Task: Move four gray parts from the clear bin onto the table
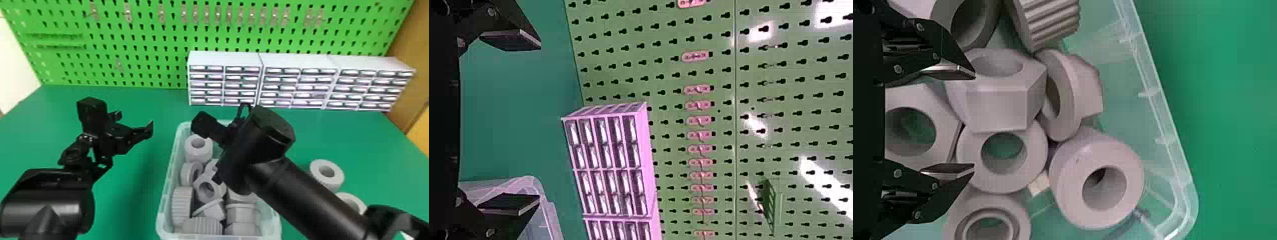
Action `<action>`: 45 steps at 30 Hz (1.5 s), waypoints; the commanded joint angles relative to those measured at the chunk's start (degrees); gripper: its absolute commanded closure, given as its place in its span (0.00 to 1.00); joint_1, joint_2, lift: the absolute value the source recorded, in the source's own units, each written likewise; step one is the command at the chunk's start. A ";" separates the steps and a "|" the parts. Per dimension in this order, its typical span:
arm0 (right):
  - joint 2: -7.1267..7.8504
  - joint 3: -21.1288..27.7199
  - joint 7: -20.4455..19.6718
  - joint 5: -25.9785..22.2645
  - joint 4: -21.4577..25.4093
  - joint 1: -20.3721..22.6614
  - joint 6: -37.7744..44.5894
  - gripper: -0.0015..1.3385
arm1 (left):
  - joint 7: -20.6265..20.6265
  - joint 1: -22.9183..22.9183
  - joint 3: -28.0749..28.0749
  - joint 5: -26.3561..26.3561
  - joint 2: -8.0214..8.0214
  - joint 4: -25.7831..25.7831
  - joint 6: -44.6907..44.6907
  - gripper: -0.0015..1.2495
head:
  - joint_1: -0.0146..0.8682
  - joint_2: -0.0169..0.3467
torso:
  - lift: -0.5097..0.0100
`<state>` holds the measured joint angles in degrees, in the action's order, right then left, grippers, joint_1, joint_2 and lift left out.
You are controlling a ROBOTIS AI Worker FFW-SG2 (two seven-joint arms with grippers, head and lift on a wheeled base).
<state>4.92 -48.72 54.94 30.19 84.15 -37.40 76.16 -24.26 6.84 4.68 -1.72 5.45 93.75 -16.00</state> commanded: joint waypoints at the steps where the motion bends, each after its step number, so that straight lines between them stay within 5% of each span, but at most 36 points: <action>1: 0.09 -1.02 -0.98 -2.77 -0.92 -0.57 -1.27 0.44 | 0.00 0.01 -0.02 0.05 0.00 -0.05 0.00 0.16 | 0.78 0.14 | 0.89; 25: -0.52 -5.15 -11.35 -14.90 -6.46 -3.21 -6.55 0.44 | 0.00 0.01 0.24 0.23 0.00 -0.05 0.00 0.16 | 0.78 0.14 | 0.89; 45: -0.70 -5.86 -13.37 -16.65 -10.15 -3.47 -8.31 0.44 | 0.00 -0.07 0.59 0.41 0.00 -0.14 0.00 0.16 | 0.78 0.14 | 0.89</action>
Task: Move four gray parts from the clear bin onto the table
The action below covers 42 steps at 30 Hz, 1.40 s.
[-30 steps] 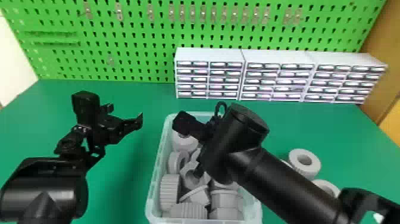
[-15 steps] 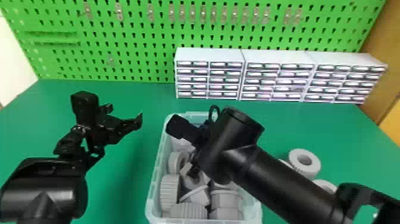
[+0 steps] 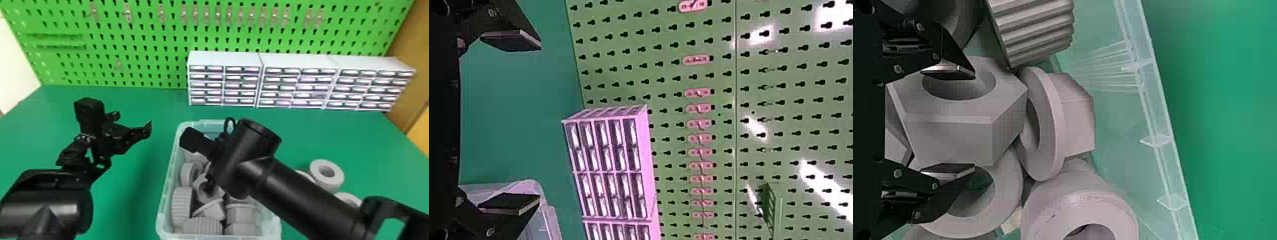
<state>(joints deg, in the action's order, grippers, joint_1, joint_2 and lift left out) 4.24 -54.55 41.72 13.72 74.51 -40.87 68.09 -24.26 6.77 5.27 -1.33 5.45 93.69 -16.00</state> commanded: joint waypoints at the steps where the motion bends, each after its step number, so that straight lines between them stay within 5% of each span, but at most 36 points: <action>1: -0.02 -0.03 -0.24 -0.19 -0.50 0.00 -0.24 0.44 | 0.00 0.00 0.00 0.01 0.00 -0.09 0.00 0.16 | 0.78 0.14 | 0.89; 5: -0.02 -0.03 -0.50 -0.10 -0.50 0.00 -0.24 0.47 | 0.00 0.00 0.09 0.10 0.00 -0.09 0.00 0.16 | 0.78 0.14 | 0.89; 13: -0.02 -0.73 -0.59 2.71 0.81 0.18 0.20 0.78 | 0.00 -0.18 0.09 0.28 0.09 -0.09 0.00 0.16 | 0.78 0.14 | 0.89; 30: 1.74 3.58 -0.50 8.78 9.34 1.85 4.42 0.78 | -0.62 -0.53 0.62 0.36 0.18 0.00 0.00 0.16 | 0.78 0.14 | 0.89; 42: 2.27 14.83 9.43 25.83 17.43 6.24 7.67 0.78 | -1.06 -1.23 1.94 0.54 0.18 0.35 0.00 0.16 | 0.78 0.14 | 0.89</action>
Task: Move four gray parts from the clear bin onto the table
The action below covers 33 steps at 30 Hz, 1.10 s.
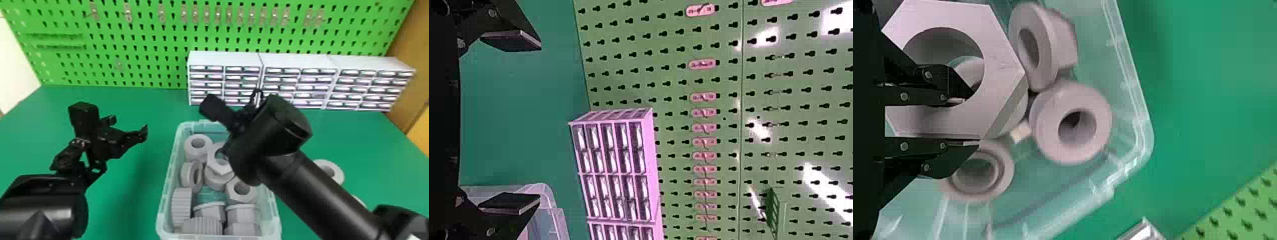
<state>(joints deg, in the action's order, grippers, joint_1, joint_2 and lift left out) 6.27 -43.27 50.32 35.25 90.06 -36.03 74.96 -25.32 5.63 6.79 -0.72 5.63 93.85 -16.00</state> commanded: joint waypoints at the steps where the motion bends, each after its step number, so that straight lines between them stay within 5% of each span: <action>1: 0.32 4.25 1.09 5.35 2.40 1.66 1.24 0.78 | 0.00 -0.18 0.60 -0.07 0.00 0.20 0.00 0.16 | 0.78 0.14 | 0.89; 13: 0.67 15.67 8.92 20.12 5.30 6.32 1.95 0.78 | 0.00 0.00 0.77 -0.07 -0.09 0.28 0.00 0.16 | 0.78 0.14 | 0.89; 25: 1.72 25.16 13.40 28.38 6.45 10.54 3.62 0.78 | 0.00 0.09 1.39 0.28 -0.09 0.46 0.00 0.17 | 0.78 0.14 | 0.89; 33: 1.99 26.57 15.60 30.58 6.53 13.35 3.79 0.78 | 0.00 0.17 1.21 0.28 -0.09 0.55 0.00 0.17 | 0.78 0.14 | 0.89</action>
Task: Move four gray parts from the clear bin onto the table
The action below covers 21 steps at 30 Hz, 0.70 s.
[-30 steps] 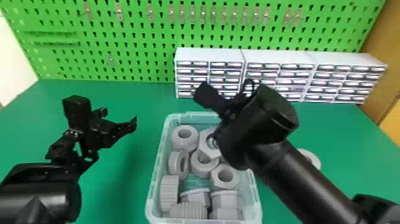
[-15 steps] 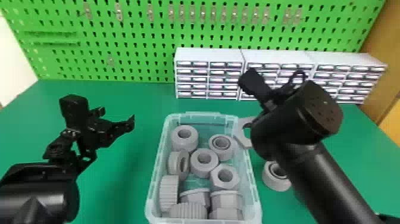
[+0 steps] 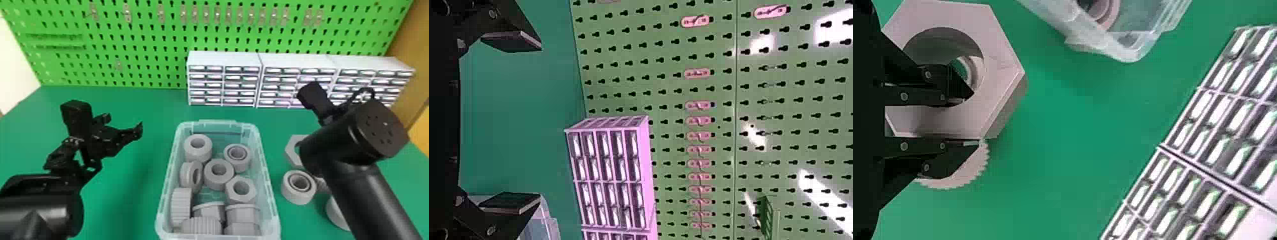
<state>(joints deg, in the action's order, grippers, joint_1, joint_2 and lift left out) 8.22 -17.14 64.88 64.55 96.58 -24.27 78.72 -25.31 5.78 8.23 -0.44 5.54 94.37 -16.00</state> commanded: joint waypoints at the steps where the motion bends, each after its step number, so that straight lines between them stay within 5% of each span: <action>1: -0.05 0.53 1.57 1.63 0.01 2.03 0.03 0.78 | 0.00 0.02 -0.24 0.00 0.00 0.02 0.00 0.17 | 0.78 0.14 | 0.89; 21: -0.14 -1.40 7.46 6.02 -4.65 9.33 -0.23 0.78 | 0.00 0.29 -1.29 -0.70 0.00 -0.06 -0.35 0.17 | 0.78 0.14 | 0.89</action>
<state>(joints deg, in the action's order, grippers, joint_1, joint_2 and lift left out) 7.90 -18.21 72.18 70.22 93.53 -16.27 78.91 -25.31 6.07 7.07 -1.06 5.54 94.30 -16.26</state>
